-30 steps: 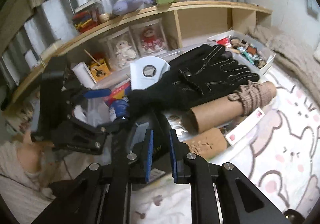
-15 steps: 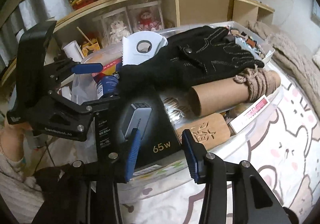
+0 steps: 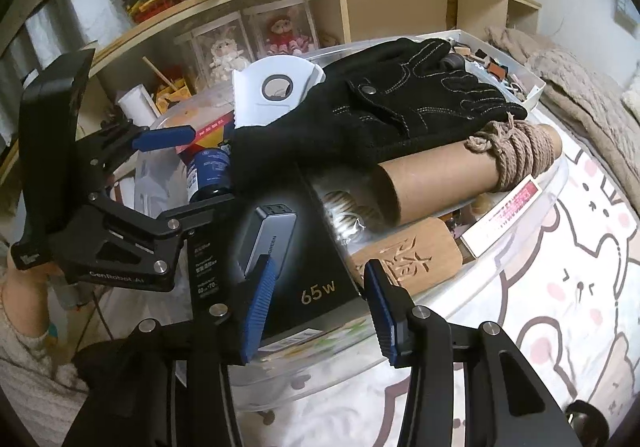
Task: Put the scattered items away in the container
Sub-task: 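Release the black charger box in the bin and withdraw the right tool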
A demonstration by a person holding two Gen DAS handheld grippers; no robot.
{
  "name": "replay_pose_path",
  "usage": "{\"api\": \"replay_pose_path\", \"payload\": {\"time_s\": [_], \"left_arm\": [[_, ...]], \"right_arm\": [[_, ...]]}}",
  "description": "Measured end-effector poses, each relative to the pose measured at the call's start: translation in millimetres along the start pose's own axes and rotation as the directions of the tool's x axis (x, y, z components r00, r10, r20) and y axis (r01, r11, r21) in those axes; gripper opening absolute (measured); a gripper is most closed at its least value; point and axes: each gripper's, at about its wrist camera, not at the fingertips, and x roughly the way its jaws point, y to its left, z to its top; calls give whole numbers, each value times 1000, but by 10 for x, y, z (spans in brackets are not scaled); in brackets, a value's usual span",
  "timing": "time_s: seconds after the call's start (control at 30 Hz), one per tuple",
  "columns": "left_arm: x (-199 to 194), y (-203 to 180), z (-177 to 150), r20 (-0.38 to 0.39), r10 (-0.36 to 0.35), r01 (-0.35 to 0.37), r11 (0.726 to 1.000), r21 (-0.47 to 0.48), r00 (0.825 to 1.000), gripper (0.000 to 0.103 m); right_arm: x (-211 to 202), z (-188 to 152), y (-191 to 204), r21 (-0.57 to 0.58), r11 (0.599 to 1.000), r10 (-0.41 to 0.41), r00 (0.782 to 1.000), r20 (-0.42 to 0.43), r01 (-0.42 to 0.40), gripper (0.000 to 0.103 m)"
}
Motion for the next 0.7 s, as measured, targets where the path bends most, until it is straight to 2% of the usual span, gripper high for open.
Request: {"api": "replay_pose_path", "payload": {"time_s": [0.3,0.37,0.5,0.6,0.67,0.7], "left_arm": [[-36,20,-15,-3,-25,25,1000,-3,1000,97],[-44,17,-8,-9,-40,40,999,-4,999,100],[-84,-34,-6,-7,-46,46,999,6,999,103],[-148,-72,14,6,-41,41,999,13,999,103],[-208,-93,33,21,-32,32,999,16,999,103],[-238,-94,48,29,-31,31,999,16,999,103]], "right_arm": [[-19,-24,-26,19,1000,4,1000,27,-5,46],[-27,-32,-43,28,1000,10,999,36,-11,47],[-55,-59,-80,55,998,3,998,61,-7,59],[-111,-84,-54,36,999,-9,997,80,6,59],[-152,-93,-25,17,999,-38,995,95,36,67],[-163,-95,-21,12,999,-46,994,100,45,87]]}}
